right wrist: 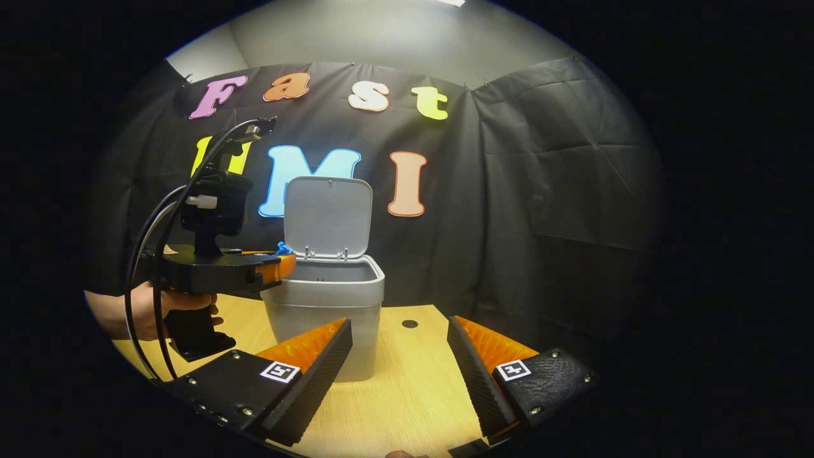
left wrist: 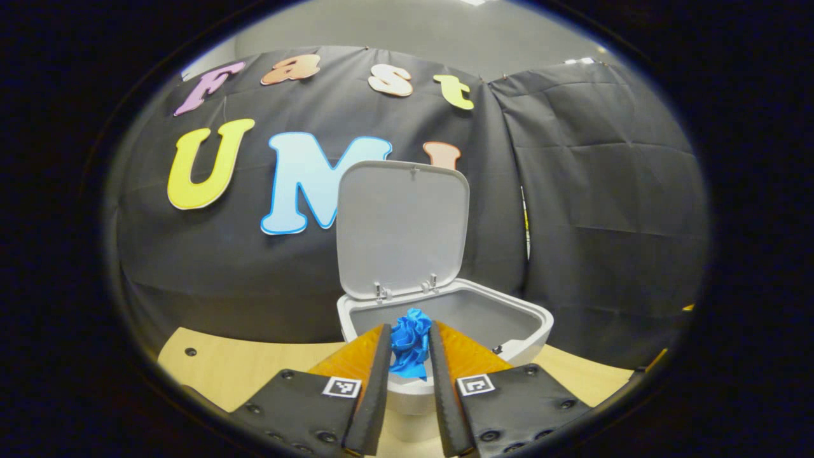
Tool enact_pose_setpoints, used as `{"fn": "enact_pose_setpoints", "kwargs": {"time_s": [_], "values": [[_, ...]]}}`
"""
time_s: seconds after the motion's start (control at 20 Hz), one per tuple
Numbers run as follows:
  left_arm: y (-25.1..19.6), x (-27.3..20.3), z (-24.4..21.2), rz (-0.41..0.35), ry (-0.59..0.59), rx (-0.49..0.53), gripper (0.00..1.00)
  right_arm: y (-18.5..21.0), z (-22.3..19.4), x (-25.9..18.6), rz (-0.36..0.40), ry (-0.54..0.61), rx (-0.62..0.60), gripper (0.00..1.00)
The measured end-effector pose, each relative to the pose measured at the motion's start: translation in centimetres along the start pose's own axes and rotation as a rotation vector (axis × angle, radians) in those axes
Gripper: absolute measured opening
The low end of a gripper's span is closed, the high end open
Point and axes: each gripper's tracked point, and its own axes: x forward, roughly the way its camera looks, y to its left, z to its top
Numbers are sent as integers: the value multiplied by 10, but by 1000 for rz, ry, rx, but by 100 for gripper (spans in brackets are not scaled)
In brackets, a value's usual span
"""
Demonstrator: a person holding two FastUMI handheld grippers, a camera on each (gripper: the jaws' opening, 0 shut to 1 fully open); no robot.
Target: Press the lid of the desktop garbage bin to open it, pick up the crumpled paper on the desktop and throw it into the bin, then pick up the pop can on the desktop and drop it into the bin, and finally close the garbage bin lid.
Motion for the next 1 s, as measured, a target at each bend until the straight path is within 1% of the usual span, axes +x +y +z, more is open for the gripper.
{"fn": "enact_pose_setpoints", "kwargs": {"time_s": [0.05, 0.1, 0.25, 0.35, 0.4, 0.45, 0.55, 0.6, 0.75, 0.8, 0.85, 0.95, 1.0], "values": [[1, -1, 0, -4, 2, -4, 43, -2, -1, 0, -2, 1, -1, 96], [0, 1, -2, -6, 5, -6, 43, -2, 0, 1, -3, 1, -1, 96], [0, 2, -3, -10, 15, 6, 51, -1, 1, 2, 7, 0, 0, 97], [0, 1, -4, -10, 15, 7, 65, 1, 0, 4, 12, -2, -5, 97], [0, 1, -4, -14, 15, 4, 66, 3, 1, 5, 17, -1, -5, 100], [-1, 1, -2, -17, 14, 2, 71, 4, 1, 5, 21, -3, -5, 96], [3, 1, -1, -19, 14, -2, 81, 7, 3, 7, 28, -7, -6, 97], [5, 1, 0, -18, 12, -6, 82, 8, 3, 7, 30, -8, -8, 96], [11, -6, 4, -9, 5, -20, 92, 13, 2, 7, 45, -8, -10, 96], [13, -10, 4, -5, 5, -22, 94, 15, 3, 7, 51, -8, -11, 96], [16, -14, 5, 1, 3, -26, 94, 18, 2, 7, 58, -7, -12, 100], [22, -25, 5, 14, -2, -37, 92, 23, 2, 6, 74, -7, -17, 100], [25, -33, 7, 19, -8, -42, 92, 27, 3, 4, 84, -12, -19, 96]]}}
